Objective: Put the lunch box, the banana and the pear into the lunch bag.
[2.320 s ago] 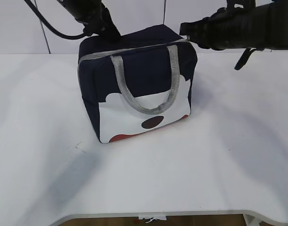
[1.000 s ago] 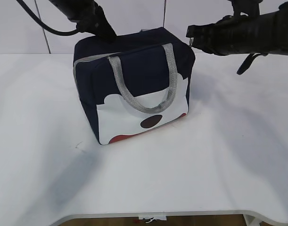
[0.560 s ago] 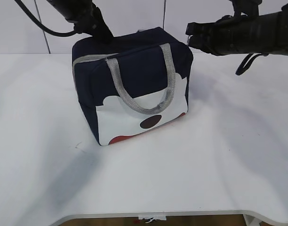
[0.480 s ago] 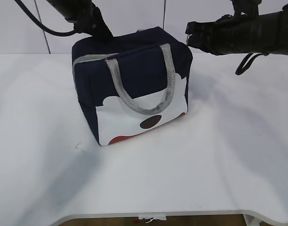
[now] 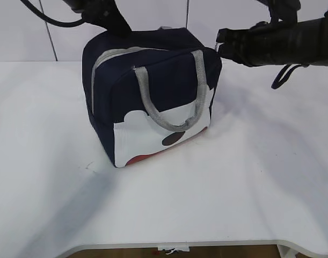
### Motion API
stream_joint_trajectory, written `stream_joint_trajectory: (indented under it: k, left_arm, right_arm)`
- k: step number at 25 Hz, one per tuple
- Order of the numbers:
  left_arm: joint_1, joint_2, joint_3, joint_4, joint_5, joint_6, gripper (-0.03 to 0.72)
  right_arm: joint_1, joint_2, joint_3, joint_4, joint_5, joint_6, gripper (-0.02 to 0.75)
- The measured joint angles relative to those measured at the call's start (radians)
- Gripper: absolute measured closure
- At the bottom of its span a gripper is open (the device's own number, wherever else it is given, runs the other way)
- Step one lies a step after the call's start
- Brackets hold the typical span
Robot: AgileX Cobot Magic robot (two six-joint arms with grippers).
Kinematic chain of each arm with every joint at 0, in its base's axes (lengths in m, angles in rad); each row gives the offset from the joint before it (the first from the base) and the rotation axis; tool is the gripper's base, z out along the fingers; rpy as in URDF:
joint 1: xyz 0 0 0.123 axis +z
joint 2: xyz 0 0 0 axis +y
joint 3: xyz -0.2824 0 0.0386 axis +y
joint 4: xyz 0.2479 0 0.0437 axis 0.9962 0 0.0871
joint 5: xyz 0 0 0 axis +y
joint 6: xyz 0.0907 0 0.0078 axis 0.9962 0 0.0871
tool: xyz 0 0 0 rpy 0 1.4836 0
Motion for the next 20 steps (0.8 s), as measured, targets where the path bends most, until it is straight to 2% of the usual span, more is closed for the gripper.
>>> stream_joint_trajectory:
  k: [8, 17, 20]
  left_arm:
    - [0.0, -0.003, 0.004, 0.0, 0.009, 0.0, 0.677]
    - [0.0, -0.003, 0.004, 0.004, 0.014, -0.004, 0.676]
    - [0.0, -0.003, 0.004, -0.026, 0.015, -0.004, 0.645]
  right_arm:
    - [-0.012, 0.095, -0.011, 0.004, 0.047, 0.041, 0.746]
    - [-0.018, 0.077, -0.029, -0.002, 0.101, 0.043, 0.747]
    - [-0.019, 0.069, -0.05, -0.006, 0.119, 0.043, 0.747]
